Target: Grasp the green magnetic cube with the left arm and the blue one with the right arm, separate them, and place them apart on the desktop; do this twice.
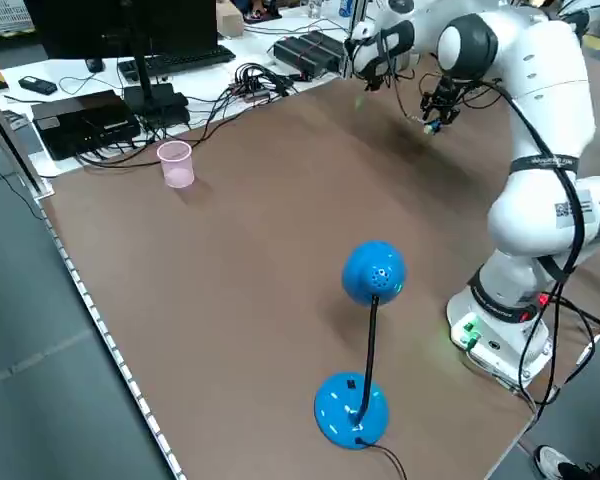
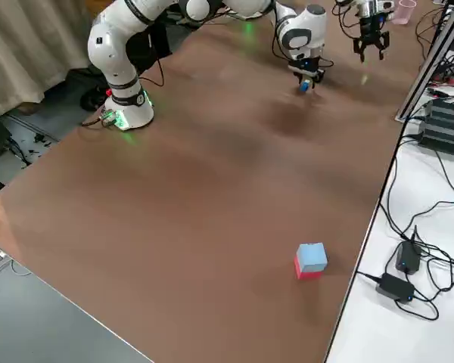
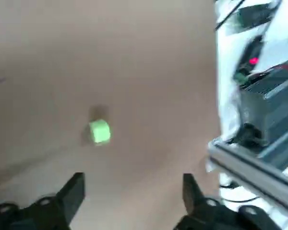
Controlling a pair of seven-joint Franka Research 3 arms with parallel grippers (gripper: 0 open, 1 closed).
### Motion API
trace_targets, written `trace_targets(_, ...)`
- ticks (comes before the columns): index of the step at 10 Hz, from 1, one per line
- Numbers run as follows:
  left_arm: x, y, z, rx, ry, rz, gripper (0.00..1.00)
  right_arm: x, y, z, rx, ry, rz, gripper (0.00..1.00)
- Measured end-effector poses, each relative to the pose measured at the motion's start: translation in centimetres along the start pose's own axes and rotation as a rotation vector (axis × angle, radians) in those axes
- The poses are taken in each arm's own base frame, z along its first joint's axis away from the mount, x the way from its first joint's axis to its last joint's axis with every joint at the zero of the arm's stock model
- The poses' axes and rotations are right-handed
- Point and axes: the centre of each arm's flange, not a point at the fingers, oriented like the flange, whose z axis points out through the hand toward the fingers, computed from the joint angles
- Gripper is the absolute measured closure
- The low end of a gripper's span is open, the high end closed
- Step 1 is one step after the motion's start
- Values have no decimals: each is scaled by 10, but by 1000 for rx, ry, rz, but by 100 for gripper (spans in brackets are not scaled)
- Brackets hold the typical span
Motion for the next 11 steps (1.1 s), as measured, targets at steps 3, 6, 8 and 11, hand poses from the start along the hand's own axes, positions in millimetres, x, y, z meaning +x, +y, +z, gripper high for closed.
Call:
trace_targets(3,-42,-21,-15,201,15,-8,0,11,-2,0,-9,12,9,44)
trace_targets(6,-63,-59,6,336,59,-129,2,9,-2,-3,-7,9,8,68)
trace_targets(8,-73,-82,20,390,72,-195,12,10,-1,-4,-8,10,8,77)
trace_targets(11,-113,-112,37,443,45,-199,18,10,0,-4,-10,12,7,77)
